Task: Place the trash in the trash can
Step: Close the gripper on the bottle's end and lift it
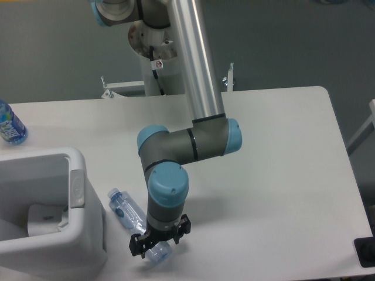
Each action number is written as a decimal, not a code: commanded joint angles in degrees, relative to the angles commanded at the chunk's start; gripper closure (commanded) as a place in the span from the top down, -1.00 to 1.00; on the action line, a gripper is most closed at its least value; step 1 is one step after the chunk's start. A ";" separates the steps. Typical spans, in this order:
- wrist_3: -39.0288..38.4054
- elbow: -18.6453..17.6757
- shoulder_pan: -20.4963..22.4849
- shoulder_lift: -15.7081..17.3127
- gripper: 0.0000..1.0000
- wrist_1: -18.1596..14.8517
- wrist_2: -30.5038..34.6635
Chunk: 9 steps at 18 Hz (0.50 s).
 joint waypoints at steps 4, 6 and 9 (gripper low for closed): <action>0.26 -0.26 0.00 -0.17 0.92 0.00 2.46; 0.26 -0.09 0.00 -0.79 0.77 0.00 2.64; 0.26 -0.17 -0.09 -0.70 0.45 0.00 2.73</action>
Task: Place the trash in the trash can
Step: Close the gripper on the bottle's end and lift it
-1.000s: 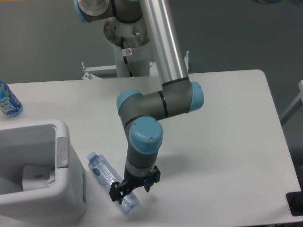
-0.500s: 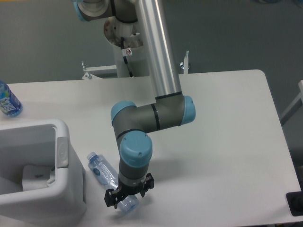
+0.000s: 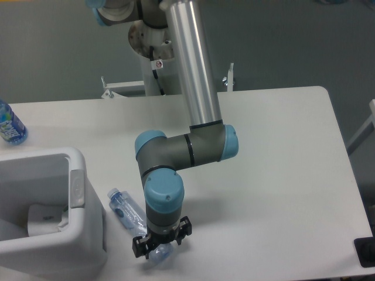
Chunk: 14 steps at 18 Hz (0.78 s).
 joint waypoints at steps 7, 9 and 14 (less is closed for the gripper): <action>0.09 -0.62 -0.53 1.05 -0.02 -0.09 -0.09; 0.09 -0.70 -0.44 1.32 -0.02 -0.09 -0.09; 0.79 -0.27 0.43 5.52 -0.02 -0.62 0.00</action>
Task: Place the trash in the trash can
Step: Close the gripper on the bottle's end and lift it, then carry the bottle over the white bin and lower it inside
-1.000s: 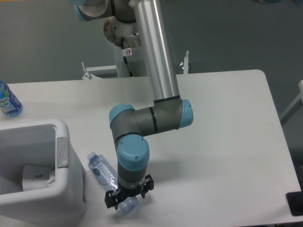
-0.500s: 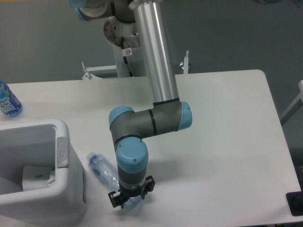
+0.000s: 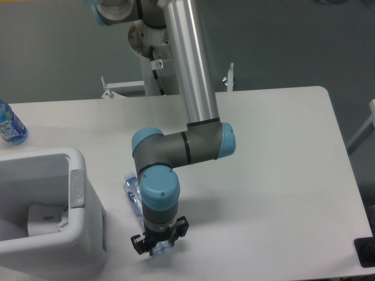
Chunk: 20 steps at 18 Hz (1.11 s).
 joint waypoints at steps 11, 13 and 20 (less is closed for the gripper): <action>-0.18 15.38 8.44 13.10 -0.02 6.32 -11.25; -0.18 15.65 7.31 14.42 -0.02 9.57 -11.34; 0.26 15.39 -1.83 16.89 -0.02 11.69 -11.34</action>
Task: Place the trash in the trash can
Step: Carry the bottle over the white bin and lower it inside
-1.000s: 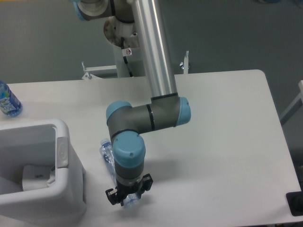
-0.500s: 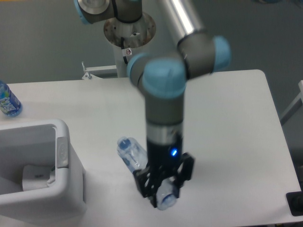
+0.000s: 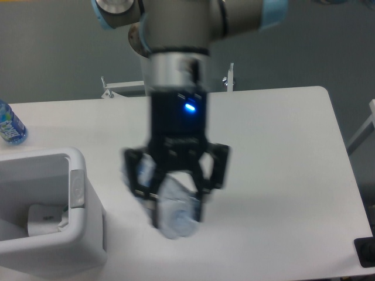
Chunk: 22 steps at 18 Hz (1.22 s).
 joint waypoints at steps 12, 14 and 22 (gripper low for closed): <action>2.19 -0.88 -11.08 -4.92 0.50 3.96 0.09; 5.96 -2.02 -11.17 -4.75 1.00 3.87 0.09; 6.68 -7.46 -8.29 -1.76 1.00 3.52 2.53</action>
